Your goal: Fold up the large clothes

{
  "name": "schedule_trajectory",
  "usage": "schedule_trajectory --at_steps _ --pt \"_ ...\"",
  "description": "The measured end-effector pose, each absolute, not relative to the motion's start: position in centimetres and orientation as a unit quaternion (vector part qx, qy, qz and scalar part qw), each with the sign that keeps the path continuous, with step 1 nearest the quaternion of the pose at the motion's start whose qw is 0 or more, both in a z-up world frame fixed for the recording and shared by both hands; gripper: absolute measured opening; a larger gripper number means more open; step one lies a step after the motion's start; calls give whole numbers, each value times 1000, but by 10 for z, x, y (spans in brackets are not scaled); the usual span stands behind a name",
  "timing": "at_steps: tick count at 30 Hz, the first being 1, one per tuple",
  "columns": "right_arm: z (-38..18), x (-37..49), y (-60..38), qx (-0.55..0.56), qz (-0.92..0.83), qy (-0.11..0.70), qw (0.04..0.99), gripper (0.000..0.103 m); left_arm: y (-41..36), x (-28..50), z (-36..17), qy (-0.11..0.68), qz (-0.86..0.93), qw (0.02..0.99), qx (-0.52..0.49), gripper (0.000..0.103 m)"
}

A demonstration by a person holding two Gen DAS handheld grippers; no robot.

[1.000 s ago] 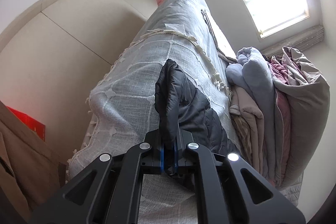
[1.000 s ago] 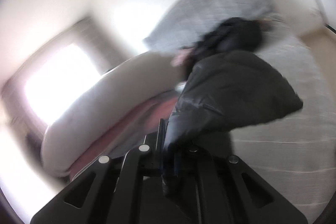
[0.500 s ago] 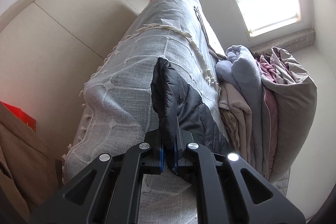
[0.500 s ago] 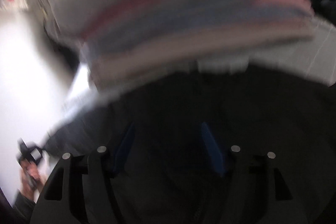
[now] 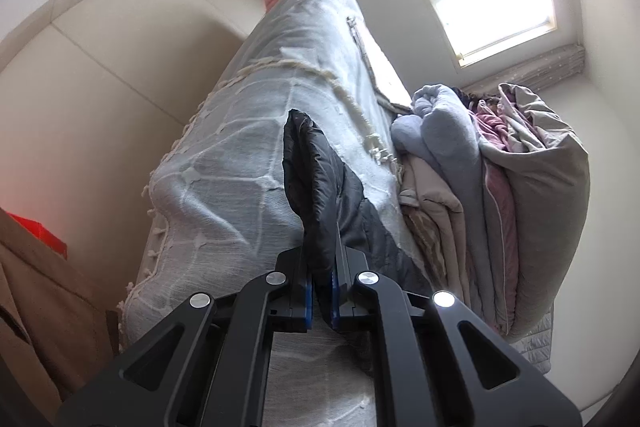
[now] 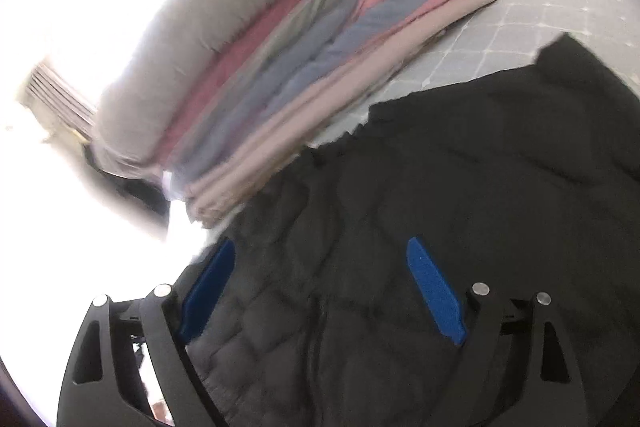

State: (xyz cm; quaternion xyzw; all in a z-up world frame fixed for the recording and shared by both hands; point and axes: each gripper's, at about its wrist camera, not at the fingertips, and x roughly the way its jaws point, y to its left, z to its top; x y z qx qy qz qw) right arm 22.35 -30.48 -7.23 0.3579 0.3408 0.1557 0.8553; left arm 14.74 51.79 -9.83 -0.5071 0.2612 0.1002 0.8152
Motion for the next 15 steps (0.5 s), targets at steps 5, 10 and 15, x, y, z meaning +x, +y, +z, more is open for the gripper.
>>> schedule_trajectory --at_steps 5,10,15 --pt "-79 148 -340 431 114 329 833 85 496 148 -60 235 79 835 -491 4" --pt "-106 83 -372 524 70 312 790 85 447 162 -10 227 33 854 -468 4" --pt "-114 60 -374 566 92 308 759 85 356 193 53 223 -35 876 -427 4"
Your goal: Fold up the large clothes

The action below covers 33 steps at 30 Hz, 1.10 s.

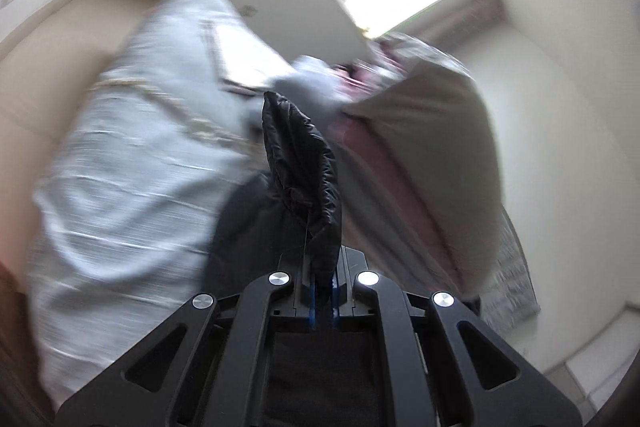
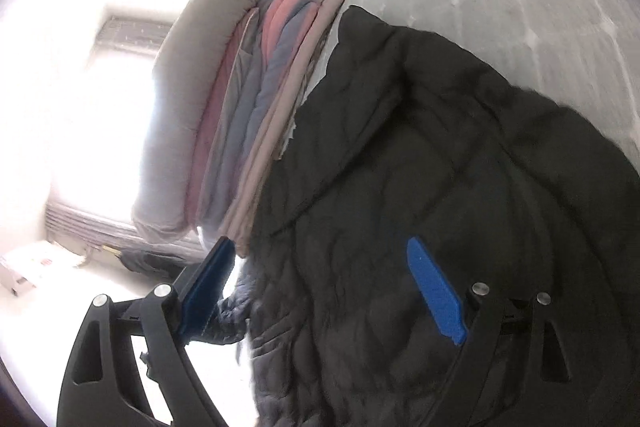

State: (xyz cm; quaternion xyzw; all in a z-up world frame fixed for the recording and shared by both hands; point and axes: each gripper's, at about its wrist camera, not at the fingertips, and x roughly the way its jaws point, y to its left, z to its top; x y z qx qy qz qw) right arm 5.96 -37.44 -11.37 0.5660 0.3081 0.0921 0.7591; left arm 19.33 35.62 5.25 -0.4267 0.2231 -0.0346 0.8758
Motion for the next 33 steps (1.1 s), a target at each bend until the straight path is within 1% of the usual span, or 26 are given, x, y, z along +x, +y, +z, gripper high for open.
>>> schedule_trajectory --at_steps 2,5,8,12,14,15,18,19,21,22,23,24,25,26,27,30,32,33 --pt "-107 55 -374 575 112 300 753 85 312 207 73 224 -61 883 -407 4" --pt "-99 49 -375 581 136 295 746 85 225 232 94 237 -110 888 -379 4" --pt "-100 46 -379 600 158 289 729 85 150 251 91 260 -147 886 -354 4" --pt "-105 42 -388 621 174 283 710 85 37 274 59 312 -192 877 -310 4" --pt "-107 42 -391 628 182 282 702 85 -21 282 28 348 -206 871 -280 4" --pt "-108 42 -392 632 185 282 698 85 -38 284 17 360 -207 870 -267 4" --pt "-109 42 -393 639 196 283 688 85 -97 292 -29 412 -196 868 -198 5" --pt "-109 42 -392 641 198 283 686 85 -115 295 -47 441 -181 864 -161 5" --pt "-108 43 -391 643 203 282 682 85 -142 301 -73 480 -144 861 -84 16" --pt "-107 43 -391 643 206 282 682 85 -155 299 -80 488 -127 863 -37 18" --pt "-106 42 -390 643 208 281 681 85 -169 297 -82 485 -112 867 12 23" --pt "-105 42 -390 643 210 280 682 85 -181 292 -81 477 -99 872 56 35" --pt "-104 41 -390 642 210 278 683 85 -191 287 -81 463 -88 877 97 44" --pt "-104 41 -390 642 209 278 683 85 -205 278 -76 437 -73 885 145 56" --pt "-103 40 -390 642 208 278 684 85 -214 274 -71 421 -72 889 167 63" --pt "-107 39 -390 646 201 279 681 85 -230 263 -51 389 -101 894 198 67" --pt "-109 39 -390 648 198 281 680 85 -236 265 -46 393 -119 893 184 71" --pt "-110 39 -390 648 197 281 680 85 -234 272 -48 414 -138 885 162 72"
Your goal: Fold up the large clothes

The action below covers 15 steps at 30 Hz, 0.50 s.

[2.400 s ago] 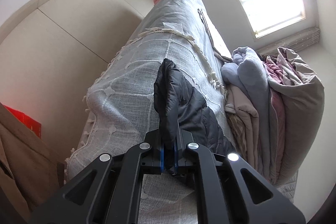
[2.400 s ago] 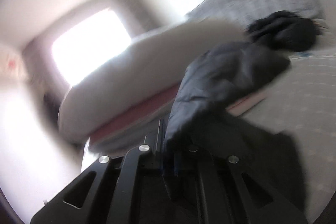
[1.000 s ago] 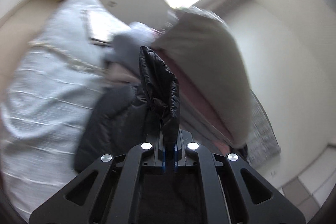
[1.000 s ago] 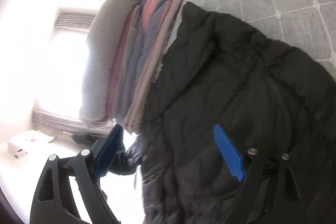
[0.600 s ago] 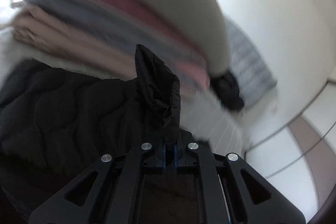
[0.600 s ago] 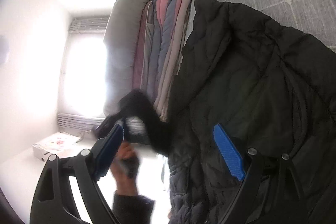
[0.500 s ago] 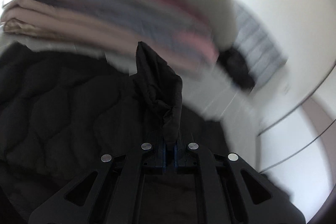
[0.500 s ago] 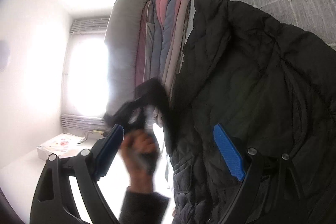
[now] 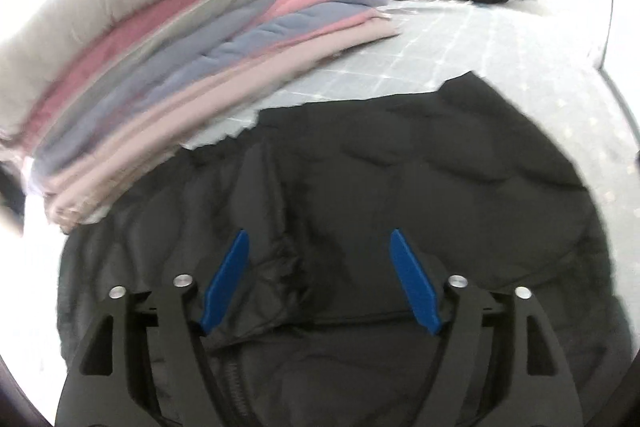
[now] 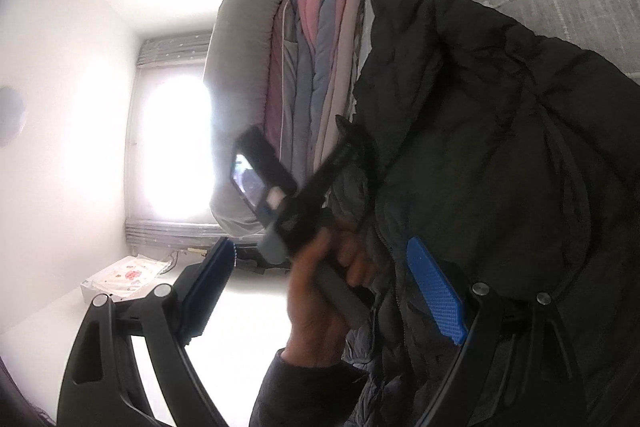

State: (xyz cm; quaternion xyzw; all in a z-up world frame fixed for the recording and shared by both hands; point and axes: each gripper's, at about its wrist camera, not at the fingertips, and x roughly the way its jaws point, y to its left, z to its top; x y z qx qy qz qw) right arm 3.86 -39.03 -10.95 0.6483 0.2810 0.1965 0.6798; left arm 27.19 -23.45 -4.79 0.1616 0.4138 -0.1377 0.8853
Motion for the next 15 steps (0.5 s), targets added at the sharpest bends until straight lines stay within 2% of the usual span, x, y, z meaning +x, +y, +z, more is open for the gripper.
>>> schedule_trajectory --at_steps 3,4,7,11,14,15 --pt "-109 39 -390 645 194 281 684 85 -224 307 -80 520 -189 824 123 73" --pt "-108 38 -391 645 194 281 684 85 -221 311 -87 529 -189 818 121 73" --pt "-107 37 -393 642 187 279 689 85 -205 306 -72 507 -208 831 99 72" --pt "-101 34 -398 634 181 272 701 85 -154 280 -21 454 -254 853 37 72" --pt "-93 33 -401 613 183 274 718 85 -80 245 17 443 -292 847 -27 73" --pt "-88 33 -401 594 189 283 729 85 -57 233 22 446 -299 842 -46 79"
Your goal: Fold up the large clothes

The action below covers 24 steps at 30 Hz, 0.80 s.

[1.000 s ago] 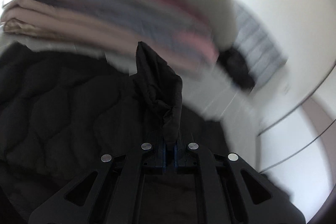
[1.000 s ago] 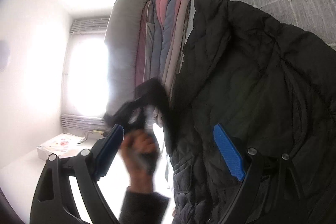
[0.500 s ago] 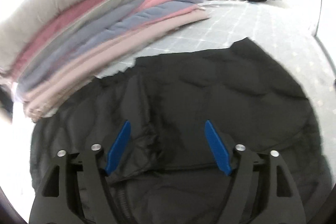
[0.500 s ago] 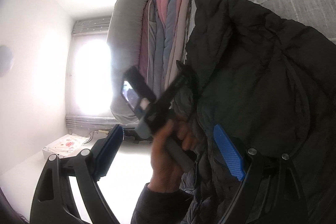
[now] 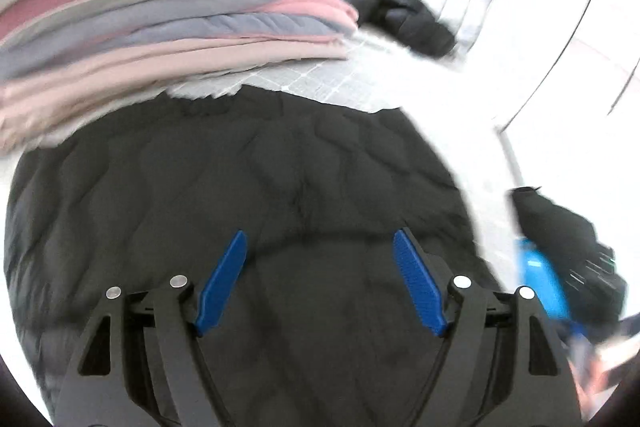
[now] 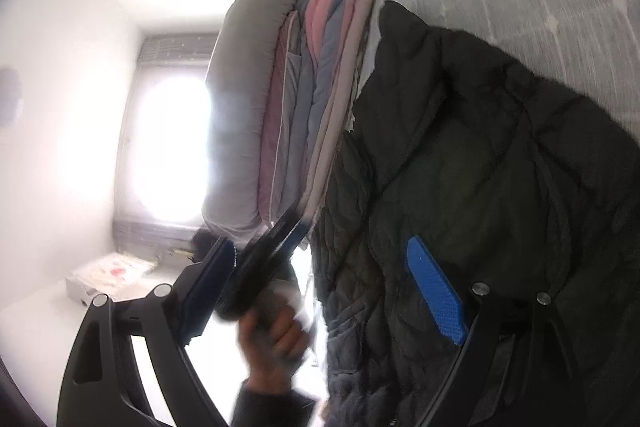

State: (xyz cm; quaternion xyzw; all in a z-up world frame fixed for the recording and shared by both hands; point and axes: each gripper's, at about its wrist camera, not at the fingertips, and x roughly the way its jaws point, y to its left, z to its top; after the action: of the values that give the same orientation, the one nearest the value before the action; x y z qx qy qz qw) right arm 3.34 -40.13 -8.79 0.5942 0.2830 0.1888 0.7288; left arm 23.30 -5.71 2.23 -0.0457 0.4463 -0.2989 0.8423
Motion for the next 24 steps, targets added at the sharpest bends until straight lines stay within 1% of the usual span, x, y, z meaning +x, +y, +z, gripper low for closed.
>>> schedule_trajectory --at_steps 2,5,7,8,11,15,18,21,24 --pt "-79 32 -403 564 200 299 743 85 -4 203 31 452 -298 836 -89 87" --pt "-63 9 -419 521 198 293 777 88 81 156 28 465 -275 830 -140 89" --pt "-58 -11 -434 479 191 301 802 96 130 131 21 477 -246 829 -159 89" --pt "-62 -21 -444 460 182 318 809 96 148 118 18 478 -236 829 -169 89" --pt "-82 -37 -467 452 175 361 796 96 217 79 -2 483 -184 830 -209 89" --pt "-111 -50 -487 436 171 431 771 96 266 53 -40 490 -153 814 -273 89" --pt "-123 -53 -492 427 156 458 764 96 285 45 -71 502 -153 786 -327 89" --pt "-137 -53 -492 437 161 473 748 96 288 39 -89 507 -152 774 -347 89" --pt "-148 -51 -488 442 166 488 734 96 282 37 -99 525 -159 763 -341 89"
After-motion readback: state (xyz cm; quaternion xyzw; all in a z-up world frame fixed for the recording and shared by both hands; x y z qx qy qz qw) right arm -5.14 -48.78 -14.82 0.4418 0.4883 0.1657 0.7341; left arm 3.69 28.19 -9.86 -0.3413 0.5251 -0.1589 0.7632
